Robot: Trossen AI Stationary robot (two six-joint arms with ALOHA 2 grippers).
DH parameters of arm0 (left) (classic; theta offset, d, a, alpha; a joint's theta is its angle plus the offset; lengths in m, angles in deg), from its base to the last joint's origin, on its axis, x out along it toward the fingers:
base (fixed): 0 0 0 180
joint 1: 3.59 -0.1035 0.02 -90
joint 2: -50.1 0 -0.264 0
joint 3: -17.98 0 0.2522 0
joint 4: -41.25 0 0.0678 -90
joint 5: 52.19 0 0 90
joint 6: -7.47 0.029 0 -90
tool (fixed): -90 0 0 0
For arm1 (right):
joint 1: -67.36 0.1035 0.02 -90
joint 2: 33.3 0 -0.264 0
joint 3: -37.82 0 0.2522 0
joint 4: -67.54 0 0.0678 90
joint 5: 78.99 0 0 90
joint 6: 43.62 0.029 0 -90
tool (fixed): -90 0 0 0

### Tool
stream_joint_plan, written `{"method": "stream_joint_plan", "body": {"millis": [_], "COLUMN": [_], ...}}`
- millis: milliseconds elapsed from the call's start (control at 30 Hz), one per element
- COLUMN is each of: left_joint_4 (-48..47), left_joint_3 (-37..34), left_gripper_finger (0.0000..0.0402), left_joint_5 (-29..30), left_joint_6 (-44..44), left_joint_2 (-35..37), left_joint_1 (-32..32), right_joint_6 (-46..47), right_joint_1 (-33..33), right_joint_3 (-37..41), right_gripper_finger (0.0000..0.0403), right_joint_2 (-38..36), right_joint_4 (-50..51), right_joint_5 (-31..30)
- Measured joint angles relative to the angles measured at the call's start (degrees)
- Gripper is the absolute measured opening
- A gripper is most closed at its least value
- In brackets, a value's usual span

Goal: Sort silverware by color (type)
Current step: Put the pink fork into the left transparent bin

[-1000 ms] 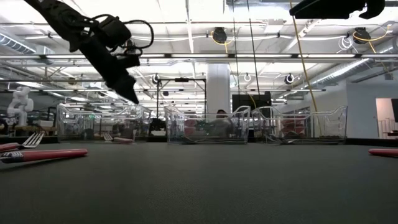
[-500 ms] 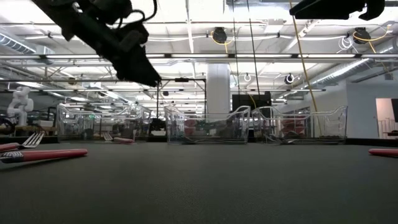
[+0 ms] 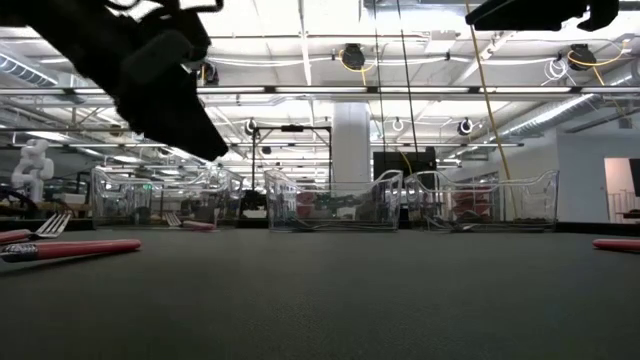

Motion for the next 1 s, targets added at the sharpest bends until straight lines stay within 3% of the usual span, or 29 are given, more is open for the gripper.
{"method": "stream_joint_plan", "body": {"millis": [200,567,733,1000], "left_joint_4": [-3.10,-28.51,-40.69,-41.87], "left_joint_3": [6.08,22.58,27.53,27.60], "left_gripper_finger": [0.0226,0.0226,0.0226,0.0226], "left_joint_5": [1.13,-4.27,-10.51,-21.25], "left_joint_6": [-6.81,-22.46,-37.45,-49.24], "left_joint_2": [-8.16,-19.14,-20.81,-21.89], "left_joint_1": [5.24,5.93,5.47,5.54], "right_joint_6": [1.43,2.37,2.66,2.94], "right_joint_1": [0.00,0.00,-0.02,0.00], "right_joint_3": [-0.01,-0.02,-0.02,-0.02], "right_gripper_finger": [0.0169,0.0169,0.0169,0.0169], "right_joint_2": [0.00,0.00,0.00,0.00], "right_joint_4": [0.01,0.56,1.34,1.70], "right_joint_5": [0.00,0.00,0.00,0.02]}}
